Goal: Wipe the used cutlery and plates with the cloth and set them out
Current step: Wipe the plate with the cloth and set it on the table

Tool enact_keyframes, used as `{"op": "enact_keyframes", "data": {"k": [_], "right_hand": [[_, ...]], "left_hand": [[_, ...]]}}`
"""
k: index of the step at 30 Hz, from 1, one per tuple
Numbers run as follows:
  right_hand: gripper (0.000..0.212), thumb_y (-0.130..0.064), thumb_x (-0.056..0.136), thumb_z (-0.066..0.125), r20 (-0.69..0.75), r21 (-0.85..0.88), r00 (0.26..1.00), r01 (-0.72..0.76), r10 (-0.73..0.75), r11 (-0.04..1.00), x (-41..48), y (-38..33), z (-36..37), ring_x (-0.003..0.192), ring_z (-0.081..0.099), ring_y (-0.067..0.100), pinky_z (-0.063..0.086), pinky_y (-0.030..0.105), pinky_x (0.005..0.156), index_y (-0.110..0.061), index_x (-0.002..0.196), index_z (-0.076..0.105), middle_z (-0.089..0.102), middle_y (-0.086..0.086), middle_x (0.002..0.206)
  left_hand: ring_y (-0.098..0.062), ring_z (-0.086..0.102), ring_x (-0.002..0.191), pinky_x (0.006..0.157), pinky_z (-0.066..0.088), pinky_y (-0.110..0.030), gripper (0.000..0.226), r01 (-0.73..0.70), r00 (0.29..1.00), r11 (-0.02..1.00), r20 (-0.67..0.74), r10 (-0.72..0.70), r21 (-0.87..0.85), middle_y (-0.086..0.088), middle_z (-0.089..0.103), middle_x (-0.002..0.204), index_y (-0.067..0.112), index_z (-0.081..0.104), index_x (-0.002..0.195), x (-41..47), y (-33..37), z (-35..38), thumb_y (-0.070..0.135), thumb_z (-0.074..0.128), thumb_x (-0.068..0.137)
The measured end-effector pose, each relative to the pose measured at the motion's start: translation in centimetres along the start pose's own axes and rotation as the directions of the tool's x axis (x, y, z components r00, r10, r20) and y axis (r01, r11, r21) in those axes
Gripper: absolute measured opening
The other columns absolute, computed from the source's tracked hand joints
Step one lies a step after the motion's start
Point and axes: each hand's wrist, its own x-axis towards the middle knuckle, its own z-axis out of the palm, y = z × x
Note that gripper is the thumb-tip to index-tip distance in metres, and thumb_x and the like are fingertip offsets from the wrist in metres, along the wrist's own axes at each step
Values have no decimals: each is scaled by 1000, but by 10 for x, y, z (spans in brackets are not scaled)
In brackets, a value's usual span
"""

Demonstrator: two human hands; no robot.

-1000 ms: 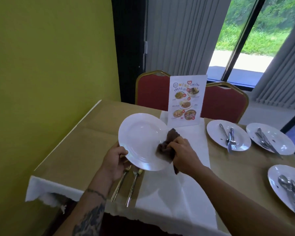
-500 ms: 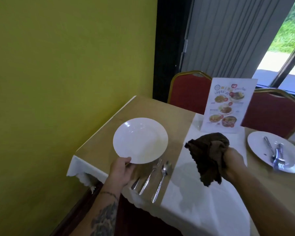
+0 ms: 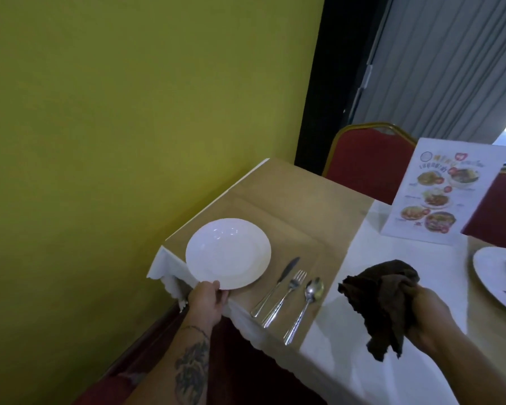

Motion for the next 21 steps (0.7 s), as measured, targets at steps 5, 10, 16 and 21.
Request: {"op": "enact_keyframes", "data": {"k": [5, 10, 16, 21], "right_hand": [[44, -15, 106, 32, -62, -10, 998, -14, 14, 1000, 6, 3, -5, 128, 52, 44, 35, 57, 114, -5, 147, 45, 54, 30, 138], [40, -16, 106, 34, -68, 3, 998, -3, 3, 1000, 6, 5, -6, 126, 53, 45, 35, 59, 114, -4, 143, 48, 56, 30, 134], [27, -10, 105, 37, -17, 4, 1000, -25, 25, 1000, 5, 8, -12, 126, 54, 46, 37, 59, 113, -3, 124, 54, 61, 27, 113], [28, -11, 104, 40, 3, -5, 1000, -18, 18, 1000, 3, 13, -27, 116, 59, 48, 40, 62, 109, -4, 122, 59, 64, 27, 114]], "left_hand": [[-32, 61, 112, 72, 59, -33, 38, -31, 999, 997, -31, 33, 70, -17, 60, 123, 1, 53, 129, 2, 1, 0, -9, 52, 92], [-30, 60, 108, 81, 57, -36, 34, -19, 1000, 997, 9, 18, 79, -17, 59, 120, 3, 54, 124, 7, 3, 1, -11, 48, 93], [-29, 59, 106, 98, 51, -38, 23, 2, 999, 992, 43, -8, 129, -12, 60, 97, 0, 54, 105, 11, 2, 5, -14, 42, 92], [-30, 57, 114, 96, 53, -40, 29, -13, 1000, 998, 29, 11, 69, -14, 57, 120, 3, 52, 120, 10, -1, 6, -8, 45, 94]]}}
